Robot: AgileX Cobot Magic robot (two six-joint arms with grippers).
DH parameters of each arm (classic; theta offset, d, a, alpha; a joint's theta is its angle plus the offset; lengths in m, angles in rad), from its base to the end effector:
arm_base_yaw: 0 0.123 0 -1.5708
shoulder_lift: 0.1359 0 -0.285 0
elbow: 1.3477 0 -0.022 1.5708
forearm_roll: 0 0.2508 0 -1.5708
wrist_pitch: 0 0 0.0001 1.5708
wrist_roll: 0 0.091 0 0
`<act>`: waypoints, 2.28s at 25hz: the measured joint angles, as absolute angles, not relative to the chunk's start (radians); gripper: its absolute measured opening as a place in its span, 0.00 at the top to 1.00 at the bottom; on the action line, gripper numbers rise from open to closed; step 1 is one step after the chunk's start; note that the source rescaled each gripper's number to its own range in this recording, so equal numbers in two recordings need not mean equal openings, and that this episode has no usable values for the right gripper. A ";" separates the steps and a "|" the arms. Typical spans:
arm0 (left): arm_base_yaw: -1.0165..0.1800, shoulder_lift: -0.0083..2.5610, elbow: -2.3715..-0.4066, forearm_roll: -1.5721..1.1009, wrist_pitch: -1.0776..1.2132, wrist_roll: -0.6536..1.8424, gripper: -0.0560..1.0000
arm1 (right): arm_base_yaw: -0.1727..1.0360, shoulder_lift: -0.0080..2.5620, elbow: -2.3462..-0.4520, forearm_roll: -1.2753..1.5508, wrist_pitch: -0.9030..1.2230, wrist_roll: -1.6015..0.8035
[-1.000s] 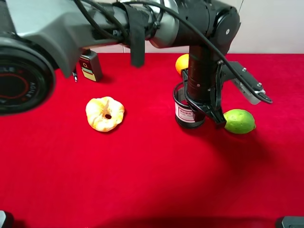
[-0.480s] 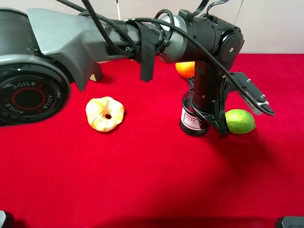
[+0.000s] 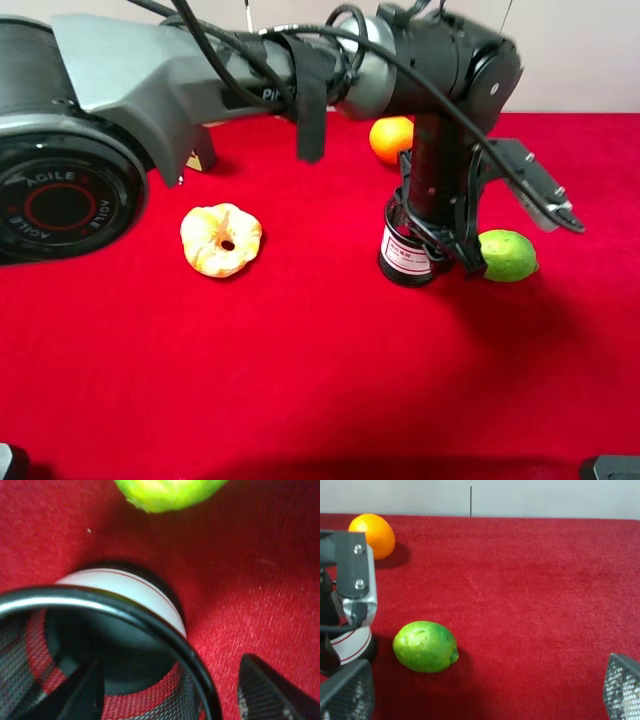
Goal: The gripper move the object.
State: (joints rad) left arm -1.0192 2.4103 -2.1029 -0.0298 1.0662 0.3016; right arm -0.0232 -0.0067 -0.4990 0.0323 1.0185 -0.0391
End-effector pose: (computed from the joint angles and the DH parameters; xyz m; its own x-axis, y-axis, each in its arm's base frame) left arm 0.2657 -0.4364 0.1622 -0.2401 0.9306 -0.2763 0.9627 0.2649 0.0555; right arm -0.0040 0.0026 0.2805 -0.4124 -0.0126 -0.9109 -0.0110 0.9999 -0.0088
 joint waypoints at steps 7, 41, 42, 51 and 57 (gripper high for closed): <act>-1.019 2.410 -2.222 -0.012 1.191 0.287 0.41 | -0.023 -0.007 -0.499 0.032 1.019 -0.039; -1.004 1.951 -1.934 0.142 1.193 0.148 0.01 | -0.023 -0.007 -0.499 0.032 1.019 -0.035; -0.999 1.924 -1.900 0.142 1.193 0.143 0.01 | -0.023 -0.007 -0.499 0.032 1.019 -0.035; -0.970 1.670 -1.608 0.145 1.193 0.088 0.00 | -0.023 -0.007 -0.499 0.032 1.019 -0.035; -0.944 1.472 -1.431 0.136 1.178 0.080 0.00 | -0.023 -0.007 -0.499 0.032 1.019 -0.035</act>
State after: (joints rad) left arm -0.9442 1.4725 -1.4307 0.1358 1.1782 0.0801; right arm -0.0232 -0.0067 -0.4990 0.0323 1.0185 -0.0353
